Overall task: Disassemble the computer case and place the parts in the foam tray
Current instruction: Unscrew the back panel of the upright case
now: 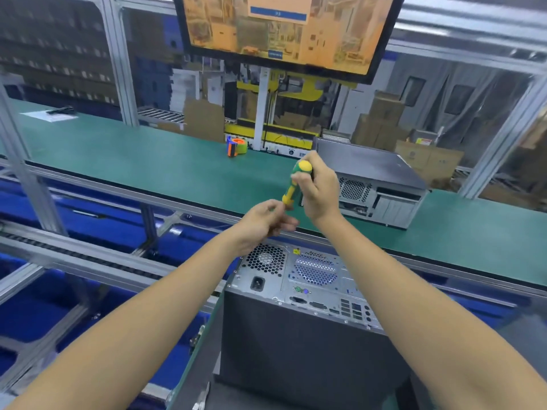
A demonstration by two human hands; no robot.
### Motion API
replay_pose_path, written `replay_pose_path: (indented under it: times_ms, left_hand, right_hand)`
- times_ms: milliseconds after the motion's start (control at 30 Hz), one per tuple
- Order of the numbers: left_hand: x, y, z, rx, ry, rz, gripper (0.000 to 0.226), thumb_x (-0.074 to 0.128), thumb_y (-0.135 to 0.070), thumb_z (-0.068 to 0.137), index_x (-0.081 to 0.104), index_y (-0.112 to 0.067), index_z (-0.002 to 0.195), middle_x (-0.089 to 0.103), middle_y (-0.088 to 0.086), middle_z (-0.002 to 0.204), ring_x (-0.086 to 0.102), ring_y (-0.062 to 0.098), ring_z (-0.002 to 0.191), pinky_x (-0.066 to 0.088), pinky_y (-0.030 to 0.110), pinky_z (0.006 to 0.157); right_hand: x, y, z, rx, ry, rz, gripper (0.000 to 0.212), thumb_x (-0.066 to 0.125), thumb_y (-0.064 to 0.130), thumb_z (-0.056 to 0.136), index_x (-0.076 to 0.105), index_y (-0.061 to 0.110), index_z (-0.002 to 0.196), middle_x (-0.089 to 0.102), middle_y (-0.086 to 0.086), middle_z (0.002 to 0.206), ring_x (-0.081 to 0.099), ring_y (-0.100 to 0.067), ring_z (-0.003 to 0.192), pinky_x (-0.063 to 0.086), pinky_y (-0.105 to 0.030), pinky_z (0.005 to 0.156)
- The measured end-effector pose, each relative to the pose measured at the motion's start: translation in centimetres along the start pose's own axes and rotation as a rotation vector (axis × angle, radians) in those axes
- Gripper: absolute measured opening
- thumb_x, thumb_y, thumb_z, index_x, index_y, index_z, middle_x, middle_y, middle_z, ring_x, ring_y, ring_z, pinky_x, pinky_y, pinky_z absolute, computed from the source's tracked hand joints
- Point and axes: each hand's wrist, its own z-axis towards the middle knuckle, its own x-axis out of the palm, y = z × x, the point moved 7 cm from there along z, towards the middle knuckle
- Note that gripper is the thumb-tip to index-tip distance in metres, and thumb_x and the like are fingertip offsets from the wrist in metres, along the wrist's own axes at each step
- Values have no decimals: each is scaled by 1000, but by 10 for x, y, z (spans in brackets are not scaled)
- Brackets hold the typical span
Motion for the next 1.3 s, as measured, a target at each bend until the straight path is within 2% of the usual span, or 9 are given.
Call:
replay_pose_path:
  times_ms: [100, 300, 367, 467, 667, 1000, 1100, 1200, 1300]
  left_hand:
    - [-1, -6, -2, 81, 27, 209, 17, 53, -16, 107, 59, -4, 117, 71, 6, 79, 63, 20, 76, 47, 39, 83]
    - [-1, -8, 8, 202, -144, 852, 17, 56, -40, 104, 67, -27, 101, 61, -2, 100, 44, 28, 108, 35, 45, 95]
    - [4, 1, 8, 221, -31, 683, 15, 55, -26, 106, 64, -15, 105, 66, 9, 102, 58, 30, 101, 46, 46, 94]
    - [5, 7, 4, 207, 55, 525, 13, 54, -17, 106, 61, -7, 104, 74, 11, 92, 71, 28, 87, 58, 42, 84]
    - [5, 9, 9, 241, 55, 514, 10, 55, -16, 105, 61, -8, 102, 73, 14, 92, 73, 25, 84, 61, 38, 81]
    - [2, 13, 8, 254, 55, 515, 6, 58, -19, 104, 62, -13, 103, 74, 8, 92, 74, 16, 84, 61, 28, 75]
    - [2, 12, 7, 264, 50, 520, 6, 59, -19, 104, 62, -14, 102, 73, 6, 91, 74, 14, 82, 58, 23, 71]
    - [2, 12, 8, 262, 56, 548, 9, 59, -21, 104, 61, -13, 101, 73, 8, 92, 72, 23, 85, 61, 35, 76]
    - [2, 12, 7, 260, 54, 553, 10, 58, -21, 105, 61, -14, 100, 74, 6, 90, 71, 25, 84, 60, 35, 77]
  right_hand:
    - [4, -3, 16, 100, 46, -58, 21, 49, 44, 86, 37, 34, 72, 55, 25, 60, 44, -4, 53, 39, -40, 52]
    - [18, -19, 19, 194, 81, -33, 26, 52, 39, 88, 40, 23, 71, 51, 5, 57, 53, -27, 58, 49, -52, 54]
    - [22, -27, 16, 227, 99, -50, 27, 52, 39, 88, 40, 21, 72, 54, -1, 60, 57, -34, 62, 50, -53, 55]
    - [24, -37, 11, 271, 110, -65, 25, 52, 33, 92, 44, 20, 72, 58, 18, 60, 55, -18, 59, 51, -54, 57]
    - [22, -43, 11, 280, 115, -51, 26, 51, 32, 93, 49, 11, 76, 58, 24, 62, 52, -6, 57, 50, -49, 57]
    - [23, -41, 9, 299, 148, -39, 24, 50, 29, 94, 45, 23, 71, 57, 32, 64, 48, 1, 57, 42, -38, 57]
    - [20, -35, 7, 315, 151, -47, 21, 48, 34, 90, 49, 25, 72, 61, 17, 65, 54, -10, 61, 51, -48, 62]
    - [17, -31, 6, 323, 155, -99, 31, 45, 45, 85, 52, 15, 79, 66, -3, 76, 60, -28, 73, 52, -53, 69]
    - [15, -29, 4, 338, 168, -182, 27, 47, 47, 87, 51, 21, 79, 63, 3, 75, 60, -24, 76, 53, -53, 73]
